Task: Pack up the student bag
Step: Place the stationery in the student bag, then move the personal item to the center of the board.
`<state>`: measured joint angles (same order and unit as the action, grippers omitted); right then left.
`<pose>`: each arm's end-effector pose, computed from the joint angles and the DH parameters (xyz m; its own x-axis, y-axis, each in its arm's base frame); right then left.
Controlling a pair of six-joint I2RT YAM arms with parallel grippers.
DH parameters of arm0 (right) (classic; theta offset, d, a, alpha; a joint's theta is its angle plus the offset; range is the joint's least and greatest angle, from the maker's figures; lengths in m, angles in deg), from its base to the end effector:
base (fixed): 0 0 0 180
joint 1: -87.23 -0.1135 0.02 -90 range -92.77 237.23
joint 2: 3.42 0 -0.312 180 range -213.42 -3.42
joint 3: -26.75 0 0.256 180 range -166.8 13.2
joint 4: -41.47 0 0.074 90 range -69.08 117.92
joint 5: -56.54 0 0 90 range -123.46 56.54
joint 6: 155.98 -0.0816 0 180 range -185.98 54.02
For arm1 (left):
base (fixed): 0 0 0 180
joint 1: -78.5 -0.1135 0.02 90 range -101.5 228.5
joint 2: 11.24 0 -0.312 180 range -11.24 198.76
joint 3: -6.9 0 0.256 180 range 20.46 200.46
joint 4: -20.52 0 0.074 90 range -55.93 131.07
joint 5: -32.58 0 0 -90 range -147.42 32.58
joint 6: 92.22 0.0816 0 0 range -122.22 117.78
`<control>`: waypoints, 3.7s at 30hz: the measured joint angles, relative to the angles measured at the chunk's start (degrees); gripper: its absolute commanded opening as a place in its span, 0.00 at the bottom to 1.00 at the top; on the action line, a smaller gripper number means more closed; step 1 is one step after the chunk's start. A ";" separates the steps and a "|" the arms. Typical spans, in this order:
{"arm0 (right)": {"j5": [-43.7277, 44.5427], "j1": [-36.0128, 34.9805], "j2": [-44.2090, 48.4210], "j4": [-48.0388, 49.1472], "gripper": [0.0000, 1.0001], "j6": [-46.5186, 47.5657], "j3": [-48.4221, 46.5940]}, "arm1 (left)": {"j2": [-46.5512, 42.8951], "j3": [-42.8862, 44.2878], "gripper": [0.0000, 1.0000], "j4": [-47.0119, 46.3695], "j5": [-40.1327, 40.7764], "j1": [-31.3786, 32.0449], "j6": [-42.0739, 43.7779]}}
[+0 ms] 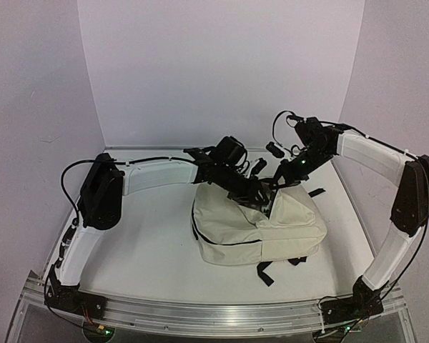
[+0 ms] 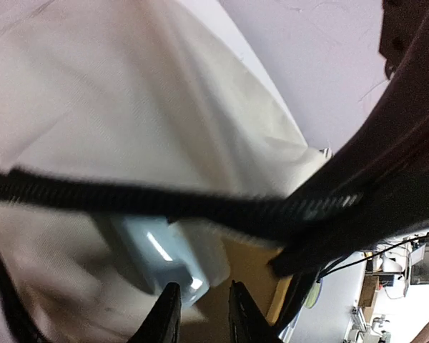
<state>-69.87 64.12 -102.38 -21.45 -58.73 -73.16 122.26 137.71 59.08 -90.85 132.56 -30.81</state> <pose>0.3399 0.1977 0.3026 -0.7331 -0.4233 -0.5323 -0.6703 0.5820 0.4604 0.3142 -0.5100 0.2341 -0.7795 0.3948 -0.4863 0.6216 0.3911 -0.6787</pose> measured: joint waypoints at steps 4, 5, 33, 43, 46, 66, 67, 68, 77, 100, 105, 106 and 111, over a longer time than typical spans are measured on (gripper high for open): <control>-0.06 0.00 0.00 0.00 0.00 0.00 0.01 | 3.70 4.17 0.22 -2.95 -2.70 0.29 -0.44; -0.04 0.00 0.00 0.00 0.00 0.00 0.01 | 5.00 5.31 0.22 -3.91 -3.27 0.34 -0.69; -0.52 0.33 0.83 0.52 0.00 0.00 1.32 | -8.60 -14.04 0.23 -3.86 12.17 0.55 1.65; -0.95 0.33 1.59 1.37 0.00 -0.91 3.09 | 3.22 0.44 0.22 -4.08 10.99 2.86 3.01; -1.26 0.33 1.91 1.84 0.00 -1.29 4.01 | 3.95 0.81 0.26 -6.54 9.16 3.55 2.47; -2.05 -0.90 3.10 4.26 0.00 -0.40 11.72 | -24.99 -25.09 0.98 -7.15 15.86 -5.28 -1.58; -1.95 -0.87 3.10 4.38 0.00 -0.23 11.80 | -26.13 -25.07 0.99 -6.11 17.06 -7.97 -1.37; -1.79 -0.87 3.10 4.41 0.00 -0.10 11.82 | -27.08 -24.91 1.00 -4.64 18.77 -11.25 -1.64; -0.98 -0.87 3.06 4.50 0.00 0.77 11.66 | -20.66 -17.63 1.00 11.36 32.62 -29.27 -0.36; 0.45 -0.87 3.06 3.67 0.00 2.97 11.03 | 0.29 -1.28 1.00 18.03 32.14 -46.21 19.54; 0.88 -0.87 3.06 3.41 0.00 3.02 10.83 | 4.37 0.62 1.00 16.71 24.39 -46.75 21.40; 0.92 -0.87 3.06 3.39 0.00 3.02 10.82 | 5.07 0.84 1.00 16.51 23.58 -46.80 21.62; 1.09 -0.87 3.01 3.20 0.00 3.06 10.69 | 7.80 2.77 0.97 15.96 21.71 -46.90 22.67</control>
<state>-68.78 63.25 -99.36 -18.24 -55.67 -62.47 130.06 140.48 75.04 -69.14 85.66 -8.15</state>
